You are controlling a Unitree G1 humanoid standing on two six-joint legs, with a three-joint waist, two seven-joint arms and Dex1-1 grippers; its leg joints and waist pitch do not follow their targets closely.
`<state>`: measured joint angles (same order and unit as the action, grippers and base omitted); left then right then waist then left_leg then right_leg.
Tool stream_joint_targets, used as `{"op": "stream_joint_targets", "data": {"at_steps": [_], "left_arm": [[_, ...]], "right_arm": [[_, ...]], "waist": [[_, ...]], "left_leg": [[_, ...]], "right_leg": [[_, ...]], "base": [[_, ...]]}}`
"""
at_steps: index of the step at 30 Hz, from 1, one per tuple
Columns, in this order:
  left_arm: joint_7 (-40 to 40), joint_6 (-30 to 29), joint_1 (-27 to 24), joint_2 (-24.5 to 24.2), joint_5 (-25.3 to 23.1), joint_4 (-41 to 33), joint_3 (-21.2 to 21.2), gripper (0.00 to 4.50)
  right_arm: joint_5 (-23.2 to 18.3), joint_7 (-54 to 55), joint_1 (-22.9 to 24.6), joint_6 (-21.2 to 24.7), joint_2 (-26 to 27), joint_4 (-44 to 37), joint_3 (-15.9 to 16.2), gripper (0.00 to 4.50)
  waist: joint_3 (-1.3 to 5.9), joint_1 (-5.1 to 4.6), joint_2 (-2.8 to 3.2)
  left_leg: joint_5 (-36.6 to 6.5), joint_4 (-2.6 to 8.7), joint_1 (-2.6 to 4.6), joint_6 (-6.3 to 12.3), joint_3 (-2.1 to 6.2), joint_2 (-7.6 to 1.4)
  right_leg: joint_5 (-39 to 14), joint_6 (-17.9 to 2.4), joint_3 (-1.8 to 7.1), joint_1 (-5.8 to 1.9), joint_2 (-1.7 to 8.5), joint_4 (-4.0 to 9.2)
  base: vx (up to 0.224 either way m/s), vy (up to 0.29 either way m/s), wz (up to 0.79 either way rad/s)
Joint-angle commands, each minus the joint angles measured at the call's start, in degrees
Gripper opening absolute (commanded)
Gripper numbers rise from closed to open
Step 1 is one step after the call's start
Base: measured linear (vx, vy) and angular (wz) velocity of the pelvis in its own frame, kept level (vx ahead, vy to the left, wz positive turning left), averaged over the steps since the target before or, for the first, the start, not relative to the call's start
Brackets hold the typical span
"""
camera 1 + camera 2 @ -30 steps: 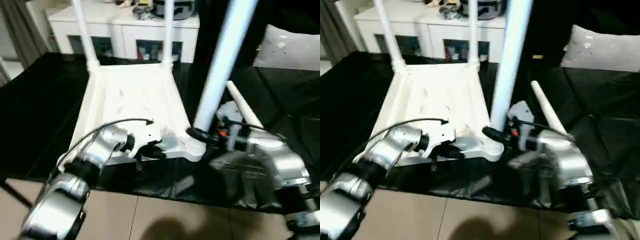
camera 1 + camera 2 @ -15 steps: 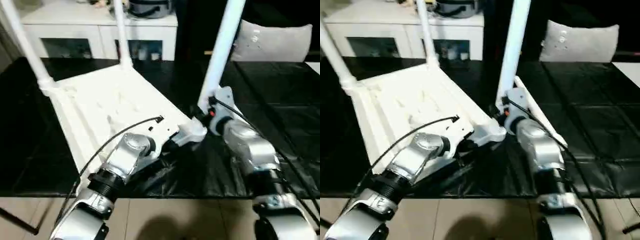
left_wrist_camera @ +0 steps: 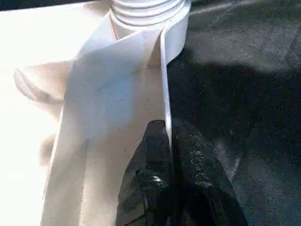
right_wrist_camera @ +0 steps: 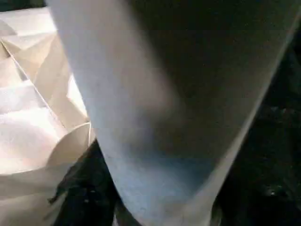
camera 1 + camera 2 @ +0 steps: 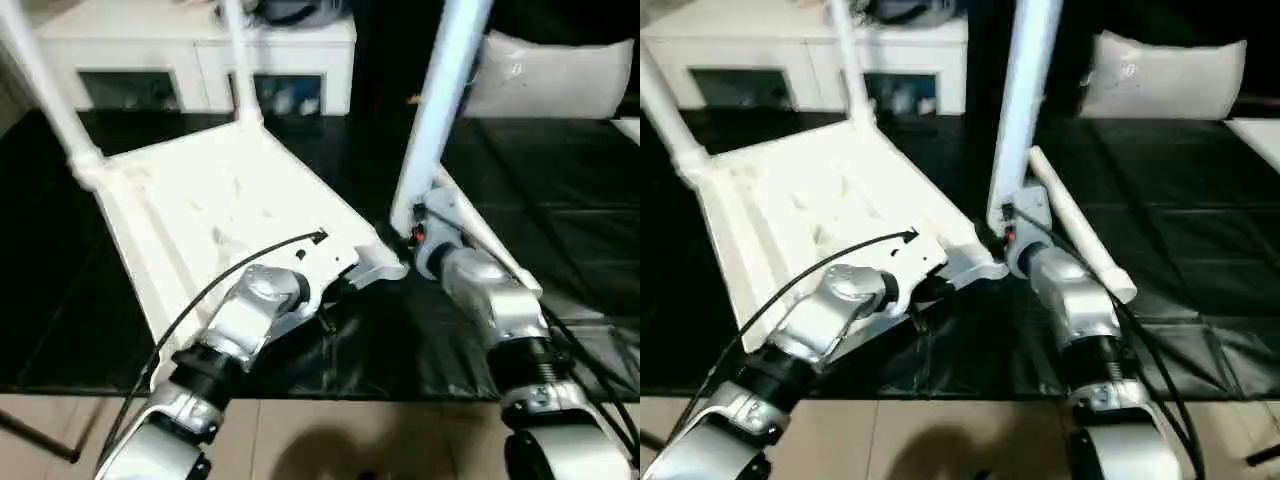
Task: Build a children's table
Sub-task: Rotate leg to tighten
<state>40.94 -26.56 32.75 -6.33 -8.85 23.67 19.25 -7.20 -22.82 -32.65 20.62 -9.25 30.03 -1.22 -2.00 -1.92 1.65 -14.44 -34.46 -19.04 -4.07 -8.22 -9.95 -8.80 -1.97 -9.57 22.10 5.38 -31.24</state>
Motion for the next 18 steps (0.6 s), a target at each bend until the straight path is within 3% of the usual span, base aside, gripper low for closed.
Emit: {"op": "stream_joint_targets", "data": {"at_steps": [1,3,5,8,9,11,13,18], "left_arm": [[-0.1,0.6,0.5,-0.3,-0.7,0.0,0.9,0.0],[-0.2,0.7,0.5,-0.7,-0.6,-0.1,0.9,0.0],[-0.2,0.8,0.5,-1.1,-0.5,0.0,0.7,0.0],[-0.2,1.7,0.4,-1.7,-0.3,0.3,0.6,0.0],[-0.1,2.2,0.4,-1.9,-0.4,0.5,0.6,0.0],[0.3,4.2,0.3,-2.8,-0.8,1.1,1.0,0.0],[1.1,5.5,-0.1,-3.5,-0.7,1.3,1.3,0.0],[3.2,8.2,-0.7,-5.8,-1.1,2.8,2.3,0.0]], "right_arm": [[-0.8,-1.8,2.3,1.6,0.6,1.6,1.5,3.15],[-1.3,-2.8,3.2,1.3,0.2,0.7,1.3,3.35],[-1.9,-4.1,4.5,0.8,-0.4,-1.1,1.1,3.5],[-2.9,-7.3,6.8,-1.1,-1.6,-4.0,0.6,3.56],[-3.2,-8.1,7.3,-1.5,-1.9,-4.7,0.6,3.56],[-4.1,-11.3,9.0,-3.0,-3.4,-6.8,0.4,3.79],[-4.7,-13.3,10.1,-4.8,-4.9,-7.6,-0.3,3.87],[-6.8,-20.9,12.4,-7.1,-10.4,-10.4,-1.6,4.31]], "waist": [[2.57,0.85,-0.28],[3.05,1.78,-0.31],[3.01,2.3,-0.53],[3.0,2.96,-0.53],[2.88,2.99,0.01],[2.84,3.09,-0.3],[2.83,3.13,-0.12],[2.94,3.31,-0.19]], "left_leg": [[-8.9,4.61,-1.25,5.03,0.68,-3.14],[-3.7,4.39,-1.45,5.95,0.64,-3.31],[-1.4,4.14,-1.78,7.11,0.48,-3.16],[-0.6,4.13,-1.59,7.96,0.32,-3.24],[-1.5,4.13,-1.44,7.77,0.25,-3.26],[-3.0,4.24,-1.46,7.49,0.21,-3.2],[-4.2,4.28,-1.38,7.39,0.22,-3.18],[-2.7,4.04,-1.49,8.37,0.18,-3.19]], "right_leg": [[-20.9,-8.6,4.28,-2.79,5.18,3.99],[-16.3,-9.5,4.43,-3.19,5.07,3.06],[-13.2,-10.1,4.57,-3.23,4.95,2.61],[-13.5,-10.1,4.59,-3.07,4.73,2.36],[-14.5,-9.9,4.51,-2.93,4.62,2.74],[-16.3,-9.1,4.53,-3.07,4.55,2.87],[-17.6,-8.4,4.47,-3.03,4.53,3.17],[-15.2,-9.5,4.57,-3.17,4.45,2.69]], "base": [[0.0,0.0,0.0],[0.0,0.0,0.0],[0.0,0.0,0.0],[0.0,0.0,0.0],[0.0,0.0,0.0],[0.0,0.0,0.0],[0.0,0.0,0.0],[0.0,0.0,0.0]]}}
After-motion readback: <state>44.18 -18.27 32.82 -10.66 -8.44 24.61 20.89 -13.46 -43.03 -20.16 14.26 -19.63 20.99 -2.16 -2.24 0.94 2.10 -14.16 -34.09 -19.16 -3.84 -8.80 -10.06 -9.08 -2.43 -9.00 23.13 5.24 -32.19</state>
